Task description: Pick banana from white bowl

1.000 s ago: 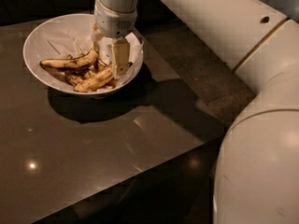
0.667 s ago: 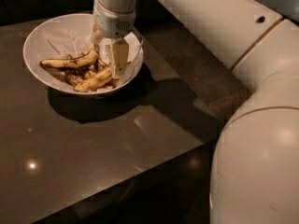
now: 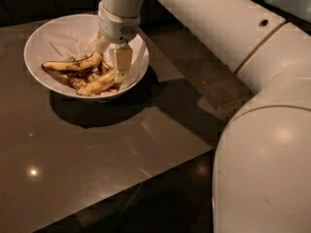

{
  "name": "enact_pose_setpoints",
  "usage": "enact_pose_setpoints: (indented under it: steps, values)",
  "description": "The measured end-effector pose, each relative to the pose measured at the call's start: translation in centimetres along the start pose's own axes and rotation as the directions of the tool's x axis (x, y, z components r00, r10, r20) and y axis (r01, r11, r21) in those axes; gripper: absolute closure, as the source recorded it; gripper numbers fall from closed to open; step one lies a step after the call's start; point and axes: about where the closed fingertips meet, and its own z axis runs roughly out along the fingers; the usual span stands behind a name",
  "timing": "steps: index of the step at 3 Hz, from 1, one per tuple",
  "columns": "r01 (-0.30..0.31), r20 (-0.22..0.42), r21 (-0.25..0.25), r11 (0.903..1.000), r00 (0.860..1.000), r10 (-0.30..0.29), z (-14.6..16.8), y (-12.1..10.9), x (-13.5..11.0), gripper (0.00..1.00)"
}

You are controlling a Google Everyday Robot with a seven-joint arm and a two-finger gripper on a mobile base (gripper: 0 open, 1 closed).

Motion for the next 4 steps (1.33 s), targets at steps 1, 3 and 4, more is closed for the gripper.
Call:
enact_pose_setpoints:
  steps: [1, 3, 4]
  values:
    - [-0.009, 0.014, -0.012, 0.9999, 1.0, 0.009, 0.7, 0.1, 0.3, 0.31]
    - [-0.016, 0.028, -0.036, 0.9992, 0.999, 0.017, 1.8, 0.5, 0.5, 0.31]
    - [-0.016, 0.034, -0.048, 0.9987, 0.999, 0.017, 2.3, 0.6, 0.6, 0.31]
